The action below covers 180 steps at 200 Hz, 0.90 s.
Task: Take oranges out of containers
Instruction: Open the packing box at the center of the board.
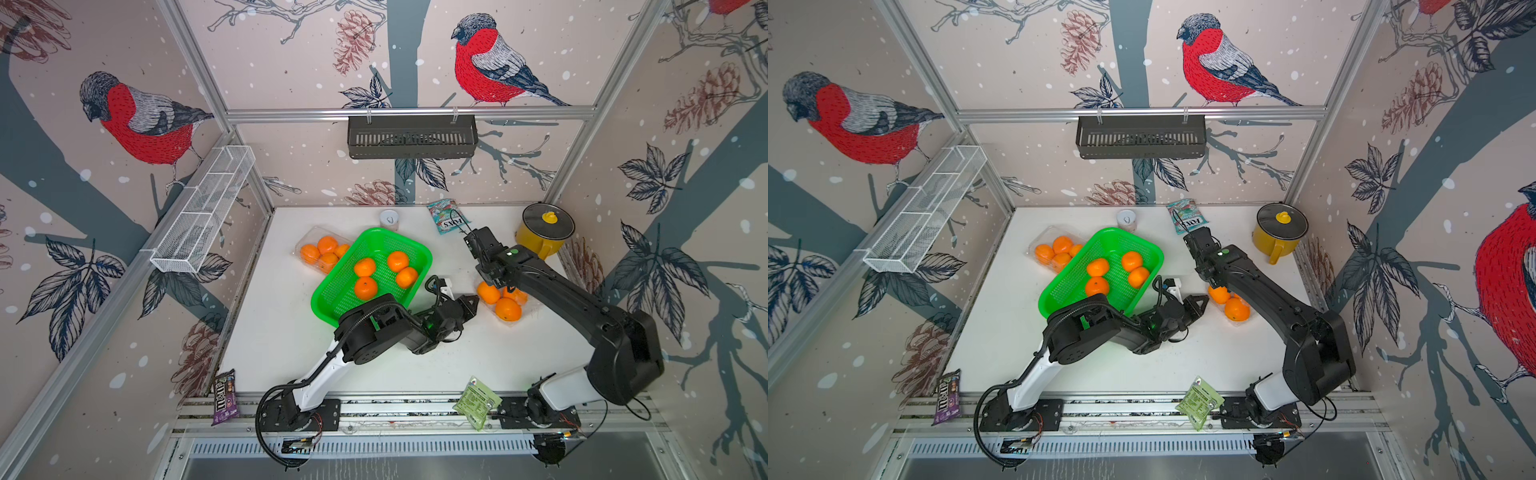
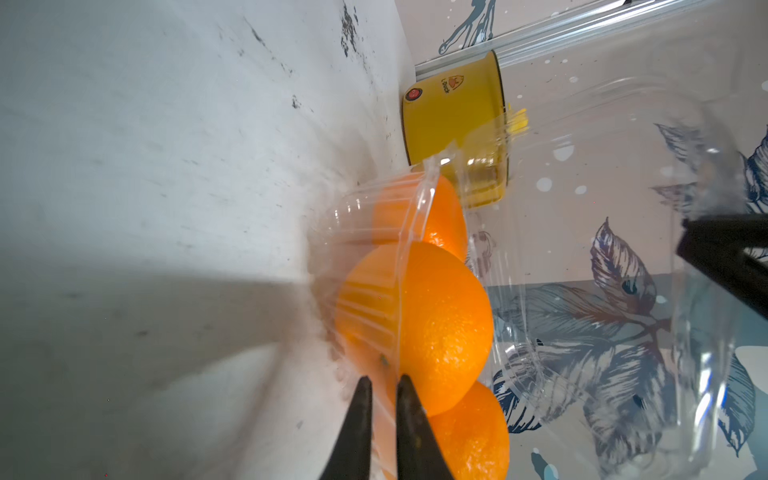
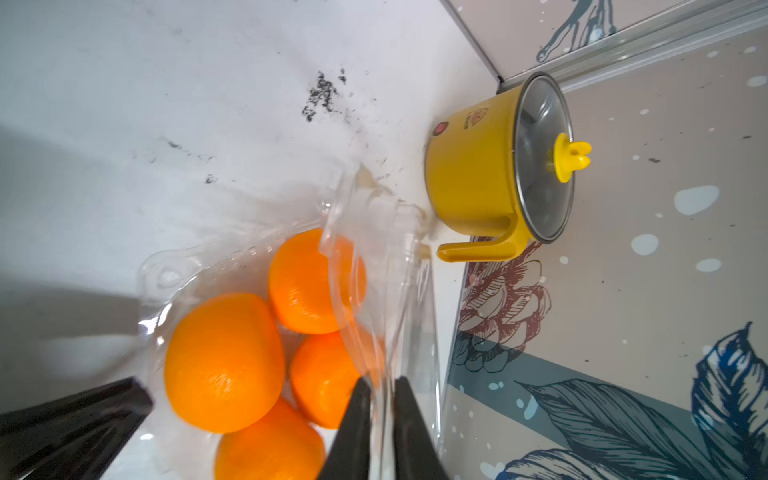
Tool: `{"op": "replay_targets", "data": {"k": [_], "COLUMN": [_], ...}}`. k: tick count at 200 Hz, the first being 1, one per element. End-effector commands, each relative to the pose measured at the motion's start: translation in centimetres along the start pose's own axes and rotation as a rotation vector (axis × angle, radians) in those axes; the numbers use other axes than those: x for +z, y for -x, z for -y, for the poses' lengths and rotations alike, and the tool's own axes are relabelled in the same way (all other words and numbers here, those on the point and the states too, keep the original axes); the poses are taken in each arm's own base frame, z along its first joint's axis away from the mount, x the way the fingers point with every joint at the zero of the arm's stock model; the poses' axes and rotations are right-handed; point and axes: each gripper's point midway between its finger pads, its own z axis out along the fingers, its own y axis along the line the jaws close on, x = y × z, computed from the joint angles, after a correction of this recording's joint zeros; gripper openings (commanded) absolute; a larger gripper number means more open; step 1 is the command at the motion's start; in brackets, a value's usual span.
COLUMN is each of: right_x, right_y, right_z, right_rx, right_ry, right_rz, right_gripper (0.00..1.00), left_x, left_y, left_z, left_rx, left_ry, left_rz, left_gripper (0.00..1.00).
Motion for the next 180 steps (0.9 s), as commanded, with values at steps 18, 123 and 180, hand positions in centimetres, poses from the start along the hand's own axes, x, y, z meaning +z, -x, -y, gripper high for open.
{"op": "replay_targets", "data": {"k": [18, 123, 180], "right_x": [0.5, 4.7, 5.1], "right_y": [1.0, -2.7, -2.3], "right_z": [3.0, 13.6, 19.9], "right_rx": [-0.004, 0.230, 0.532], "right_ry": [-0.134, -0.383, -0.421], "right_rz": [-0.014, -0.195, -0.125], "right_gripper": [0.43, 0.70, 0.83], "left_x": [-1.7, -4.8, -6.4], "left_y": [1.2, 0.8, 0.4], "left_z": [1.0, 3.0, 6.9], "left_rx": [0.028, 0.112, 0.250], "left_ry": [0.002, -0.005, -0.037], "left_rz": [0.056, 0.107, 0.118], "left_gripper": [0.13, 0.13, 0.15]}}
